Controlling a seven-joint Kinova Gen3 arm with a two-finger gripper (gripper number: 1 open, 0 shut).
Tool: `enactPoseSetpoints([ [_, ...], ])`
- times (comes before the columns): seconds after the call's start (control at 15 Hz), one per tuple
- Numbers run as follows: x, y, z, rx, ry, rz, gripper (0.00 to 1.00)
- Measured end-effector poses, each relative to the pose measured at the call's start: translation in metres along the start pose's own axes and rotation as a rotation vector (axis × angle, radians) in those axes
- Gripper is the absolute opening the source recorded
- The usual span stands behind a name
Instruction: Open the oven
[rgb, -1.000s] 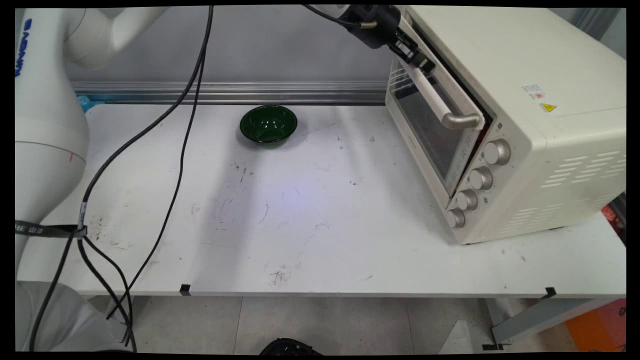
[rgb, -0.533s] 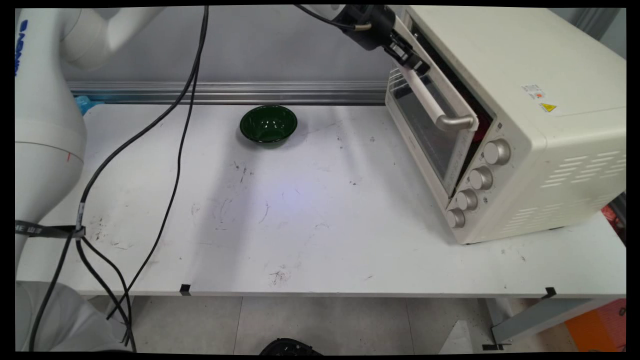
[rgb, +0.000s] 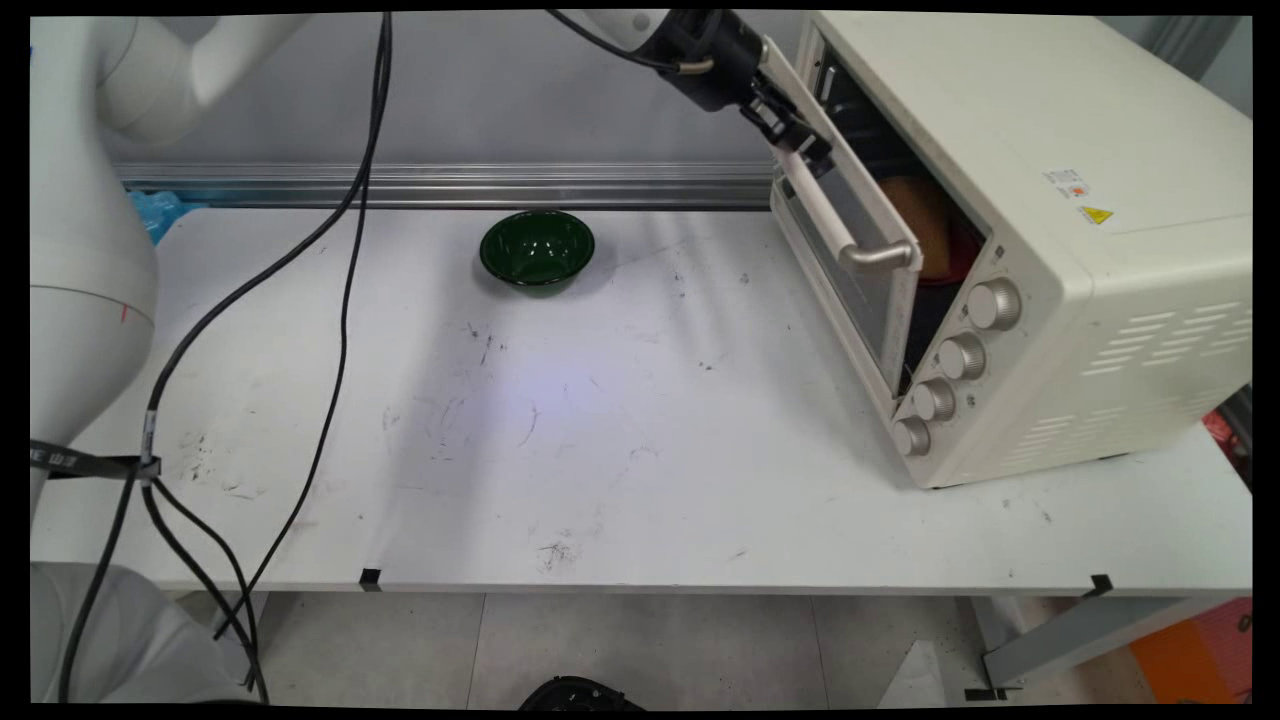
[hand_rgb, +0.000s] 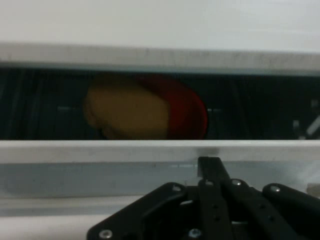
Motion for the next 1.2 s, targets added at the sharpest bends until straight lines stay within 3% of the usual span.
enactPoseSetpoints([
  [0.67, -0.025, 0.008, -0.012, -0.023, -0.033, 0.033, 0.00],
  [1.2, -0.052, 0.013, -0.010, -0.018, -0.025, 0.053, 0.00],
])
